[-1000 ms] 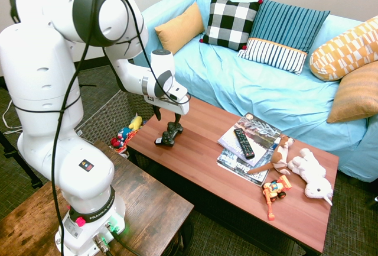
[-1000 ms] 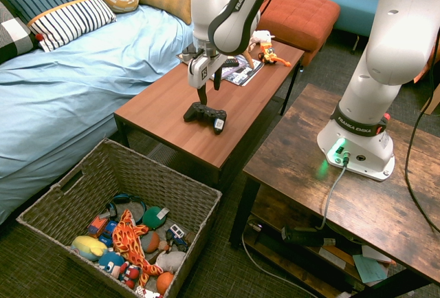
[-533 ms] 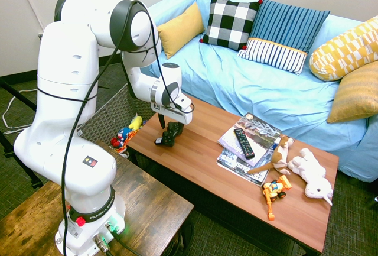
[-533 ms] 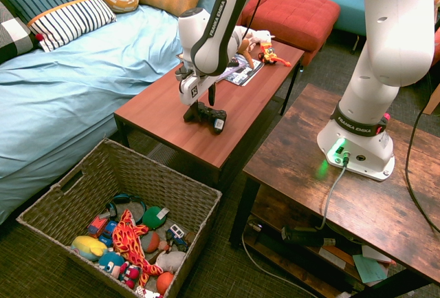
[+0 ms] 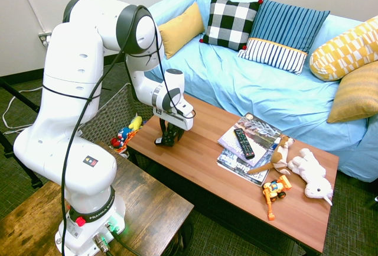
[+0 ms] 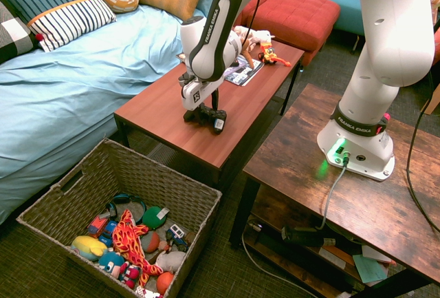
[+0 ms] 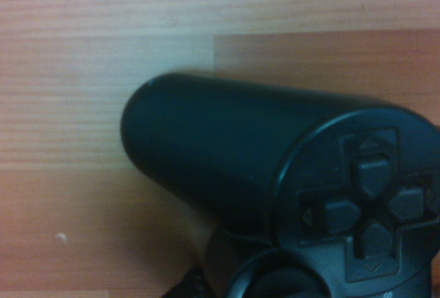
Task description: Put the gamepad in the basket
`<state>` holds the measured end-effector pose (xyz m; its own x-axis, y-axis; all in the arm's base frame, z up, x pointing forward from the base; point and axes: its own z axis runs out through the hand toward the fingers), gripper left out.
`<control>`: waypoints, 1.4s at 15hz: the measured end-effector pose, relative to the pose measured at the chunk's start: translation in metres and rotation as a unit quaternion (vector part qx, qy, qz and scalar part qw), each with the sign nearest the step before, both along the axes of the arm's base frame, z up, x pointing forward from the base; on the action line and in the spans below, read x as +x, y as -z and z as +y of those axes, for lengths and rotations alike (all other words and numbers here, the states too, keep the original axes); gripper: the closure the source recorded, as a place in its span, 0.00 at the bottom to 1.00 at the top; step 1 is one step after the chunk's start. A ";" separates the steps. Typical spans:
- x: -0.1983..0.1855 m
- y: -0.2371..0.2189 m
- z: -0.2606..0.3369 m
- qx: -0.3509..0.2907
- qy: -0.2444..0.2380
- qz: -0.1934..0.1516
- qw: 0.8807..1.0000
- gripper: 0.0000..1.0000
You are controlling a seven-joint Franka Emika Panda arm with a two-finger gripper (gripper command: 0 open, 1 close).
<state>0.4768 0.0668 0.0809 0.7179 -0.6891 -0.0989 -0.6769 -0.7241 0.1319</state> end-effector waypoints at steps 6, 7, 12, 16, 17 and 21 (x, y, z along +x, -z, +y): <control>0.000 0.001 -0.001 0.011 0.005 0.001 1.000 1.00; 0.000 0.001 -0.001 0.012 0.006 0.001 1.000 1.00; 0.007 -0.017 0.002 0.020 -0.007 -0.008 1.000 1.00; 0.024 -0.075 0.031 0.027 -0.036 -0.034 0.998 1.00; 0.028 -0.092 0.050 0.026 -0.048 -0.045 0.997 1.00; 0.035 -0.117 0.167 0.009 -0.097 -0.073 0.993 1.00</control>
<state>0.5113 0.2336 0.1978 0.8442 -0.5360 0.0037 -0.5359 -0.8438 0.0283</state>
